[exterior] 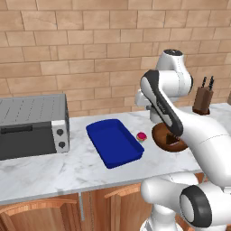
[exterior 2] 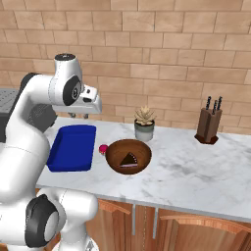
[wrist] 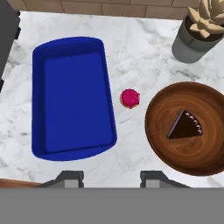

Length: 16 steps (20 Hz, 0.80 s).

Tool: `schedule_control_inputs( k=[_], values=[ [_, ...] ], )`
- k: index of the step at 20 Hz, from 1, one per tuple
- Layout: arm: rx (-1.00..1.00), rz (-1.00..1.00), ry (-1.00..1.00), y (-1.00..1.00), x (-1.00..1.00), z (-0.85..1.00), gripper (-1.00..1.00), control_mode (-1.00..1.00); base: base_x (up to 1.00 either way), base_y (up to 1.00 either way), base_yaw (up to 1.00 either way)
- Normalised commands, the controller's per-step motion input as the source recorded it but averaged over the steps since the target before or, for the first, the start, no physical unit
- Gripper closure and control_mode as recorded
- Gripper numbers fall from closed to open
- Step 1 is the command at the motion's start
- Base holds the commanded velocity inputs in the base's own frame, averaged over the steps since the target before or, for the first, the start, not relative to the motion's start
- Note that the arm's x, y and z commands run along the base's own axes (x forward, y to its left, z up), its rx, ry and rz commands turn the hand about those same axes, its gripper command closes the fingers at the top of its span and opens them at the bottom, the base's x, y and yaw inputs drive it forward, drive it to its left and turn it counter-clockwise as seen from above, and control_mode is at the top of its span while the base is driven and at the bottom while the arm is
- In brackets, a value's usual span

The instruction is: Place the bowl with cake and the cupcake onto the tray.

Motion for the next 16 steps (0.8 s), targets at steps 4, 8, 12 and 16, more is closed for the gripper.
schedule_control_inputs(
  k=[4,8,12,16],
  values=[
    [-0.01,0.01,0.0,-0.15,-0.11,-0.12,-1.0,-1.0,0.0,0.0,0.0],
    [-0.01,0.02,0.0,-0.32,-0.26,-0.37,-1.0,-1.0,0.0,0.0,0.0],
    [0.0,0.05,0.0,-0.49,-0.28,-0.49,-1.0,-1.0,0.0,0.0,0.0],
    [0.0,0.08,-0.01,-0.47,-0.18,-0.48,-1.0,-1.0,0.0,0.0,0.0]
  ],
)
